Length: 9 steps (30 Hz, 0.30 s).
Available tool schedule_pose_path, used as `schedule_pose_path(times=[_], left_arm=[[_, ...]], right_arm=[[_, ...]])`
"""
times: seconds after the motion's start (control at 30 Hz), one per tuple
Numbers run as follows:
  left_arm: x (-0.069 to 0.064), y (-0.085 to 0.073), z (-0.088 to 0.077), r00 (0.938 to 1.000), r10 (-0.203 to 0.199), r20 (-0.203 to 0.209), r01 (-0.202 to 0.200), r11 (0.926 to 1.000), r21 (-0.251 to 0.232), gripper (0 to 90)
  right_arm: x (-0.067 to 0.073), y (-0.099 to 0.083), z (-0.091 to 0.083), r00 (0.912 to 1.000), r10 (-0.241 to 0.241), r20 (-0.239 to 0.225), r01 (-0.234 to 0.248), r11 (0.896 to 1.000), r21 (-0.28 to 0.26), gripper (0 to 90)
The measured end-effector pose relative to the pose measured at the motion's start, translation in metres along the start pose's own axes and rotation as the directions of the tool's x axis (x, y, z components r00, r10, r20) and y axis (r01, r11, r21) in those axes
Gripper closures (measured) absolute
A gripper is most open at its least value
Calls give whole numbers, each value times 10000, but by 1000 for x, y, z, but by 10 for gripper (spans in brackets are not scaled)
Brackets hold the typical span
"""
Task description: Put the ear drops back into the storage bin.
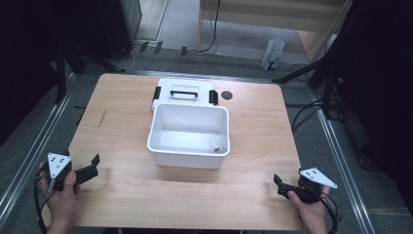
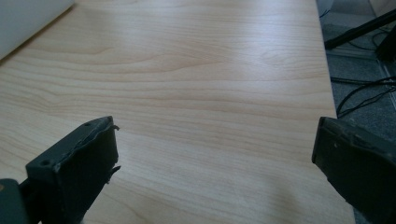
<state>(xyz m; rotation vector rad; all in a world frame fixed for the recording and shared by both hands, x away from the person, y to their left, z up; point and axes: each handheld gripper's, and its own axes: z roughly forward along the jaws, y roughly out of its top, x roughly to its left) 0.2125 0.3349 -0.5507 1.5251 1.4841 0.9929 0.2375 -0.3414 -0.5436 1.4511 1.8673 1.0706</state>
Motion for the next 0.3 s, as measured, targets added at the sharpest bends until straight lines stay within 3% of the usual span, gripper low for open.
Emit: schedule_pose_path(times=[0.13, 0.3], left_arm=[[0, 0, 0, 10000, -3, 6, 3, 10000, 13, 35], [0, 0, 0, 10000, -24, -15, 24, 10000, 17, 35]], right_arm=[[-3, -5, -6, 9987, 505, -11, -505, 9966, -647, 12], [-2, -7, -7, 9985, 551, -35, -552, 9953, -790, 15]])
